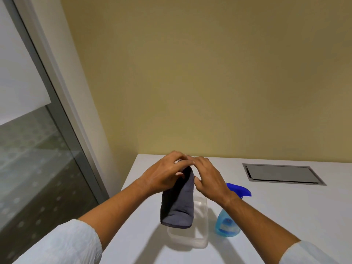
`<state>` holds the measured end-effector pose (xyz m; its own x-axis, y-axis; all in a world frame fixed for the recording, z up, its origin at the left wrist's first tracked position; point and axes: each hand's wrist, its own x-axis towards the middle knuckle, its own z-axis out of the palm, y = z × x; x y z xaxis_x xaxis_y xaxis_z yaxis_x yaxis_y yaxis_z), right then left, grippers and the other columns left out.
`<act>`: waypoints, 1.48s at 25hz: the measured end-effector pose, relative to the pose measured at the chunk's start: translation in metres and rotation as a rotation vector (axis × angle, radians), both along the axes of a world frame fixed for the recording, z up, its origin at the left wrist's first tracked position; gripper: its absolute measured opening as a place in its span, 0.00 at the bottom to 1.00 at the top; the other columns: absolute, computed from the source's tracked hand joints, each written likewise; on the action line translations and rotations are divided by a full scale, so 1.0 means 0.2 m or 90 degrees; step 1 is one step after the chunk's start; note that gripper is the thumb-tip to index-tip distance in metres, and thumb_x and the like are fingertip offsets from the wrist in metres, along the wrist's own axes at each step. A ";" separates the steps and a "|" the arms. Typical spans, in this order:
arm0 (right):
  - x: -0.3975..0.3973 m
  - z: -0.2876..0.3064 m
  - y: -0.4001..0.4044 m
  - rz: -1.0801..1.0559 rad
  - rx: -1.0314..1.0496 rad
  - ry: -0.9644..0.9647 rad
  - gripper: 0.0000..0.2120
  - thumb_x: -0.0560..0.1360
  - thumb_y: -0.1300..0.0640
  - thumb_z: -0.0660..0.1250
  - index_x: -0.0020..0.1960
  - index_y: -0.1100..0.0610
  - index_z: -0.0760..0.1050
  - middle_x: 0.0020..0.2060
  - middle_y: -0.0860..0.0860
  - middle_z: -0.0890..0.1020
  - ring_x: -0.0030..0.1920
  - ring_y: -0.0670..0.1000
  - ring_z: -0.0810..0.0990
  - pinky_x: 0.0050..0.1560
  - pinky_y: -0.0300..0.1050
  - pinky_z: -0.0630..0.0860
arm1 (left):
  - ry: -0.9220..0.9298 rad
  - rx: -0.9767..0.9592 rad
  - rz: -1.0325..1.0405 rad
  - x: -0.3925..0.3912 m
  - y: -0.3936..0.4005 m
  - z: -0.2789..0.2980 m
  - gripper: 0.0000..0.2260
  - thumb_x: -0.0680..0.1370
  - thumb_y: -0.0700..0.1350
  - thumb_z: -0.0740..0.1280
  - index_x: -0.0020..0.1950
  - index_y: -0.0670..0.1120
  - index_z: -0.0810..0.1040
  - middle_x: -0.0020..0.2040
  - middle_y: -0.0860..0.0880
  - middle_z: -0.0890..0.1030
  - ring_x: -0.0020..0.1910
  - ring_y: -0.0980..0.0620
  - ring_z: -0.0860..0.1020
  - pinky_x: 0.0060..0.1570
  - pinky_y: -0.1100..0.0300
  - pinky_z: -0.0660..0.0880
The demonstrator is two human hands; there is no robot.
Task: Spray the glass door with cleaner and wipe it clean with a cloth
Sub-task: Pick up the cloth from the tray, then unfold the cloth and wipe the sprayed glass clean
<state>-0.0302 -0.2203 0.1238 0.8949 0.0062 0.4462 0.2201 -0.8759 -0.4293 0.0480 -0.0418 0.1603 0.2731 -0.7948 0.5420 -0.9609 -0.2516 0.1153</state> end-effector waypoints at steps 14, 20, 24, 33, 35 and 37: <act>-0.11 0.09 -0.07 0.148 -0.211 -0.075 0.13 0.69 0.57 0.69 0.53 0.53 0.76 0.58 0.54 0.77 0.56 0.55 0.75 0.49 0.53 0.77 | -0.064 0.071 0.082 -0.06 0.06 0.04 0.31 0.70 0.69 0.61 0.57 0.45 0.78 0.47 0.48 0.80 0.46 0.49 0.78 0.43 0.61 0.71; -0.16 0.11 -0.10 0.184 -0.238 -0.052 0.10 0.66 0.56 0.63 0.47 0.54 0.76 0.48 0.48 0.83 0.60 0.53 0.75 0.53 0.51 0.73 | 0.030 0.157 0.104 -0.09 0.04 0.09 0.30 0.69 0.71 0.60 0.50 0.45 0.79 0.44 0.49 0.79 0.41 0.52 0.75 0.39 0.55 0.76; -0.17 0.15 -0.12 0.179 -0.238 -0.040 0.08 0.65 0.55 0.63 0.44 0.52 0.72 0.37 0.46 0.79 0.48 0.52 0.76 0.48 0.49 0.72 | 0.077 0.177 0.157 -0.11 0.05 0.13 0.26 0.69 0.67 0.64 0.49 0.43 0.77 0.44 0.48 0.79 0.39 0.54 0.70 0.39 0.55 0.72; -0.17 0.37 -0.11 0.172 -0.056 0.107 0.02 0.72 0.54 0.71 0.44 0.51 0.80 0.35 0.43 0.81 0.35 0.46 0.76 0.38 0.42 0.72 | 0.183 0.116 0.368 -0.30 0.34 0.29 0.22 0.65 0.61 0.76 0.45 0.45 0.80 0.37 0.53 0.78 0.35 0.56 0.74 0.32 0.71 0.65; -0.13 0.43 -0.08 0.182 -0.039 0.165 0.03 0.72 0.57 0.70 0.44 0.52 0.82 0.33 0.44 0.81 0.34 0.44 0.76 0.35 0.38 0.70 | 0.188 0.119 0.374 -0.29 0.39 0.31 0.19 0.66 0.57 0.77 0.46 0.45 0.81 0.38 0.53 0.79 0.35 0.59 0.74 0.32 0.71 0.66; -0.09 0.48 -0.07 0.178 -0.051 0.193 0.03 0.71 0.58 0.71 0.43 0.53 0.83 0.31 0.44 0.80 0.33 0.42 0.76 0.35 0.38 0.69 | 0.205 0.145 0.388 -0.28 0.39 0.36 0.16 0.67 0.54 0.77 0.47 0.45 0.82 0.37 0.53 0.79 0.35 0.60 0.74 0.33 0.71 0.66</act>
<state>-0.0473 -0.2346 0.2196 0.9446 0.2909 0.1519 0.3281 -0.8335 -0.4445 -0.0070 0.0371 0.2321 0.8220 -0.5334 0.1995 -0.5690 -0.7835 0.2496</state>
